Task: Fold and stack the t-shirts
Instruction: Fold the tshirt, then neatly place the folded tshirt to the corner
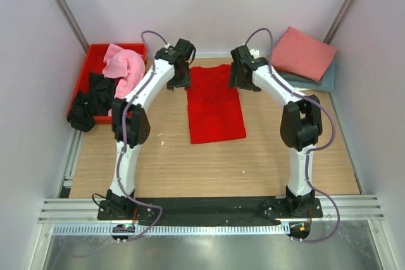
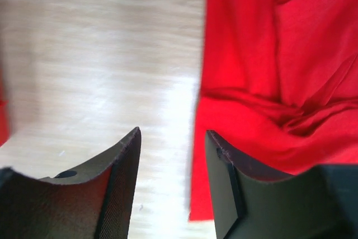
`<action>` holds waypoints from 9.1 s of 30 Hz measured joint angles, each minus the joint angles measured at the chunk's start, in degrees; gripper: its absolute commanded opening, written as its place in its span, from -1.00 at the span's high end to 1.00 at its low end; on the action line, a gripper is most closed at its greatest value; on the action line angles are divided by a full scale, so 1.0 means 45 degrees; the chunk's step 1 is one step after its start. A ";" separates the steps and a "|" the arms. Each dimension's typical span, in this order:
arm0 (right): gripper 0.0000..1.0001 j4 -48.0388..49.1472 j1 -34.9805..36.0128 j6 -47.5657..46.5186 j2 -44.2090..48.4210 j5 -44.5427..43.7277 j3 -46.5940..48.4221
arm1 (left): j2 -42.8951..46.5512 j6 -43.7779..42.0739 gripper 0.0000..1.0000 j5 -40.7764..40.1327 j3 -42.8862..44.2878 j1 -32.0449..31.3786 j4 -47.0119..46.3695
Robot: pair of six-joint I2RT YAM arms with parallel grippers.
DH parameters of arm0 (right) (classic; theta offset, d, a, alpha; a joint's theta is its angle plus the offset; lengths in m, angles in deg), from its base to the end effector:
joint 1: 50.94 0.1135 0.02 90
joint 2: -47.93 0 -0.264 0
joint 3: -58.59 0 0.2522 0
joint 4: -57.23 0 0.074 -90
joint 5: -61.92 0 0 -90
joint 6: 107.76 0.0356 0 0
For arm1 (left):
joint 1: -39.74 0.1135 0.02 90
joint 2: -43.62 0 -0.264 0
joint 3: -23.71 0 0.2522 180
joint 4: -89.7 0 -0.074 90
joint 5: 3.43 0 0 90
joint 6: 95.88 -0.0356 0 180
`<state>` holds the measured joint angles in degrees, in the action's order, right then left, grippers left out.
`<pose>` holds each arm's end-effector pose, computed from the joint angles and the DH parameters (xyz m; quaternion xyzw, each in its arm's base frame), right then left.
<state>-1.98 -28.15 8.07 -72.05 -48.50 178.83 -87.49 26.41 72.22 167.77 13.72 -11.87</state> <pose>0.4284 0.1665 0.2513 0.0726 0.9467 -0.0472 0.3104 0.4392 -0.2046 0.2702 -0.0795 0.9666 0.0039 0.2435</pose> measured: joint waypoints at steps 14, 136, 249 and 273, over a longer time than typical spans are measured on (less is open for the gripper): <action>0.33 0.4546 0.0223 0.0505 0.6465 0.5819 -0.9894 | 0.6999 0.1302 0.07 0.1307 -1.0734 -0.2336 -0.4231; 0.58 0.1787 -0.1525 0.0209 0.5056 0.4993 -0.5532 | 0.3065 0.0947 0.79 0.0612 -0.3138 -0.1292 -0.2118; 0.98 0.7237 -0.3764 0.1943 0.2472 1.0069 -0.5231 | 2.1478 0.0058 -0.84 -0.1248 -1.6772 -0.1583 -0.2225; 0.97 0.2526 -0.5829 0.2312 -0.3876 0.8121 0.8660 | 2.1823 0.0495 -0.62 -0.1613 -1.7767 0.0000 -0.2584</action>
<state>9.38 -54.38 18.47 -89.49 -11.96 217.80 10.71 28.64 64.97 87.81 13.72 -23.50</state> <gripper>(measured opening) 0.072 0.816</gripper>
